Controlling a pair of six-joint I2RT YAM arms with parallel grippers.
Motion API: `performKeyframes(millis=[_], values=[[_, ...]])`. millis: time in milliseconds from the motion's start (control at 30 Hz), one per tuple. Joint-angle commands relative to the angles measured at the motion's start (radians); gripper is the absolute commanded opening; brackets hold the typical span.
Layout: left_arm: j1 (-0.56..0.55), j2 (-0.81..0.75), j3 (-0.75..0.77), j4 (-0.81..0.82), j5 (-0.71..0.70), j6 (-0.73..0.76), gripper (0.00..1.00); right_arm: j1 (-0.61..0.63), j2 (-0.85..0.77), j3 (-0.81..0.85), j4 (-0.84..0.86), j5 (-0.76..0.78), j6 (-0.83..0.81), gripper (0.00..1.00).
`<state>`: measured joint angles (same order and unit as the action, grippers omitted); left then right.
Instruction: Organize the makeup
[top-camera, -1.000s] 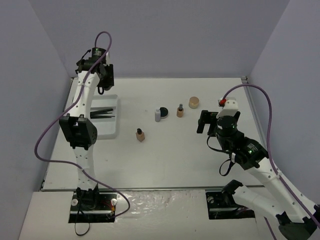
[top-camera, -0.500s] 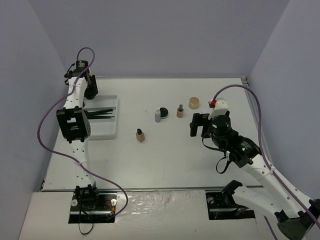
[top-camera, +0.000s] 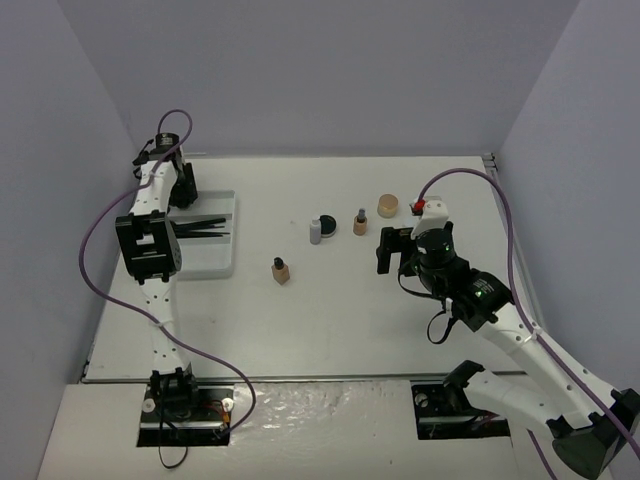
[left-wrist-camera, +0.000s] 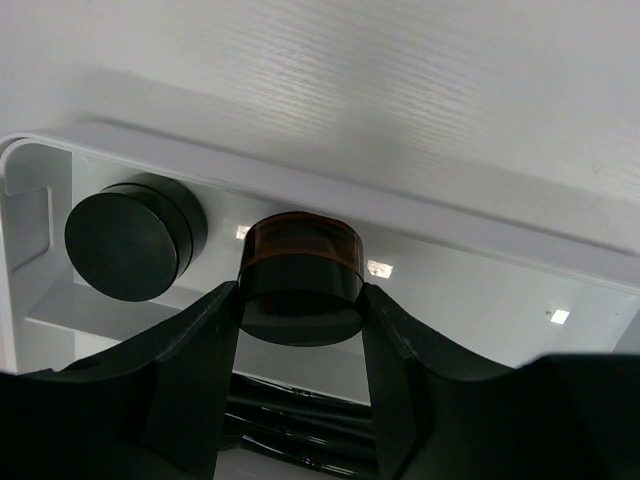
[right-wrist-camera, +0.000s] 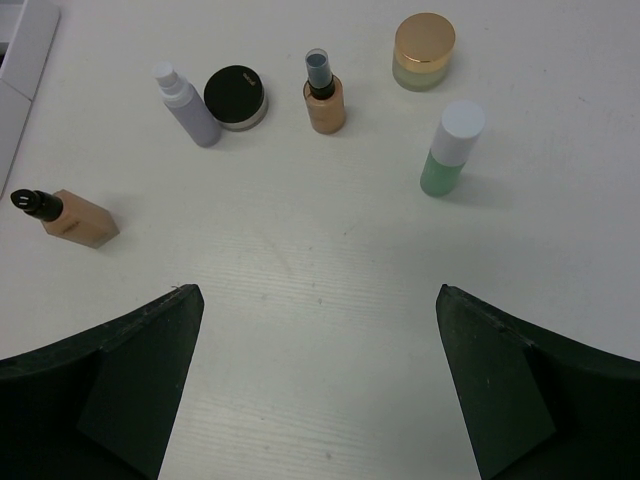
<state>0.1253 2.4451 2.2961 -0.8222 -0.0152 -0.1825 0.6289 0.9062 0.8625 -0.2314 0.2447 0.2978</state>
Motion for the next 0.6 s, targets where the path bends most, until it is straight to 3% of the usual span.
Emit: performKeyframes(millis=[0,400,567], values=[[0.035,-0.049,-0.01,0.056,-0.025,0.02,0.01,0.0,0.007,0.0,0.072,-0.004,0.009,1.0],[0.06,-0.055,-0.039,0.044,-0.051,0.032,0.04,0.002,0.005,-0.008,0.075,-0.015,0.017,1.0],[0.062,-0.045,-0.025,0.033,-0.043,0.031,0.31,0.0,0.003,-0.01,0.076,-0.018,0.014,1.0]])
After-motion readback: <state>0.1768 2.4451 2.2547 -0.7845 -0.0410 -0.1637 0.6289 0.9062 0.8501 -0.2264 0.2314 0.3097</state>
